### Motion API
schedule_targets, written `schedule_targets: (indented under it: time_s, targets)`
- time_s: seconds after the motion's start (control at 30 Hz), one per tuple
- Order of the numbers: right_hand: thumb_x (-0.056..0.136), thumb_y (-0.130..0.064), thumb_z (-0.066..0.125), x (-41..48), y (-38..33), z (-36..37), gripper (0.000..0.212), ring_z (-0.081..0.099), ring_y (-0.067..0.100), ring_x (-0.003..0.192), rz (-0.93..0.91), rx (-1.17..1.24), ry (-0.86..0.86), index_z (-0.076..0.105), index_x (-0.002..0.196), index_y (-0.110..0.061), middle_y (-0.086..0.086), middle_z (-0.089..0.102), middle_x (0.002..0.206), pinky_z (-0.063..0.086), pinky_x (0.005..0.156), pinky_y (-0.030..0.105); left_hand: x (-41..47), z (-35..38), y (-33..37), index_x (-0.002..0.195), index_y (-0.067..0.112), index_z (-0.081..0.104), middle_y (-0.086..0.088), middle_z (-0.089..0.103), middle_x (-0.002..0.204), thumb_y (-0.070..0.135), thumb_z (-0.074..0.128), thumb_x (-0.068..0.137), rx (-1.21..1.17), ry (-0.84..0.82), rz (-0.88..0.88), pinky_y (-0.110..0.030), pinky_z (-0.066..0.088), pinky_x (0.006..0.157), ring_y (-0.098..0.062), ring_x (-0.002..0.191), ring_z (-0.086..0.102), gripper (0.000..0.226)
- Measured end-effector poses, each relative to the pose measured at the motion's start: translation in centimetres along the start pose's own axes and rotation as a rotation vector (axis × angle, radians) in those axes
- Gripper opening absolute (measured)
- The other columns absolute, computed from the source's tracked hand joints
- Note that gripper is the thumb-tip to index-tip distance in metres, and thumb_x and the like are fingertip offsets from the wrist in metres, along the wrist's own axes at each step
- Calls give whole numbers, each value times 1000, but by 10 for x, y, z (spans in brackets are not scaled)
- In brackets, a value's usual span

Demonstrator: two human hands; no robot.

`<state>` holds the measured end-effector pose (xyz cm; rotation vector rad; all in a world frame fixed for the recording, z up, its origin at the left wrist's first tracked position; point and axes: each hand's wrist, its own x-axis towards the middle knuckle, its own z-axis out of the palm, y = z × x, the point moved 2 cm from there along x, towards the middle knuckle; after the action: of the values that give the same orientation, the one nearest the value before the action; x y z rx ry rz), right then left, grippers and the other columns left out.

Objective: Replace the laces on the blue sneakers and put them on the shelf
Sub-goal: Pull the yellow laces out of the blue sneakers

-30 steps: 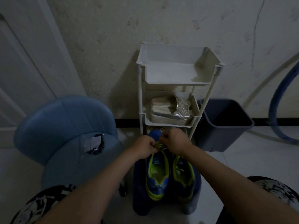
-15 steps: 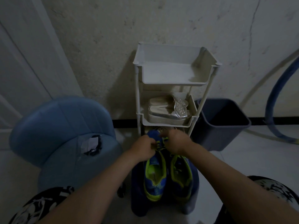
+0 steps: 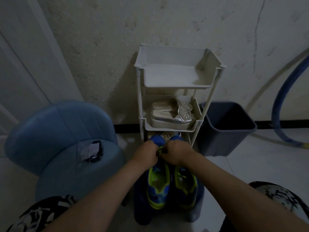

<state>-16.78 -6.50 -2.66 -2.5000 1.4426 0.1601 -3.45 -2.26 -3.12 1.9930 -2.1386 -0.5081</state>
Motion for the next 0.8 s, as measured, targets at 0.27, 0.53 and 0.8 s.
schedule_targets:
  time_s: [0.27, 0.53, 0.8]
  targets:
    - [87, -38, 56, -3, -4, 1, 25, 65, 24, 92, -33, 51, -46, 68, 101, -22, 3, 68, 99, 48, 71, 29, 2, 1, -10, 100, 3, 55, -19, 63, 104, 4, 48, 95, -194, 159, -208, -30, 39, 72, -33, 98, 61, 9]
    - [83, -30, 61, 4, -10, 1, 20, 61, 24, 96, -37, 68, -66, 64, 101, -20, 1, 60, 94, 45, 71, 29, 2, -4, -21, 97, 14, 70, -7, 70, 97, 8, 55, 90, -238, 98, -122, -24, 43, 72, -22, 90, 64, 17]
    - [93, -39, 56, 14, -14, 5, 27, 62, 28, 103, -11, 66, 27, 66, 105, -16, 10, 65, 111, 45, 75, 32, 10, -2, -30, 90, 13, 59, -13, 68, 96, 14, 47, 97, -360, 122, -308, -33, 51, 77, -28, 90, 65, 14]
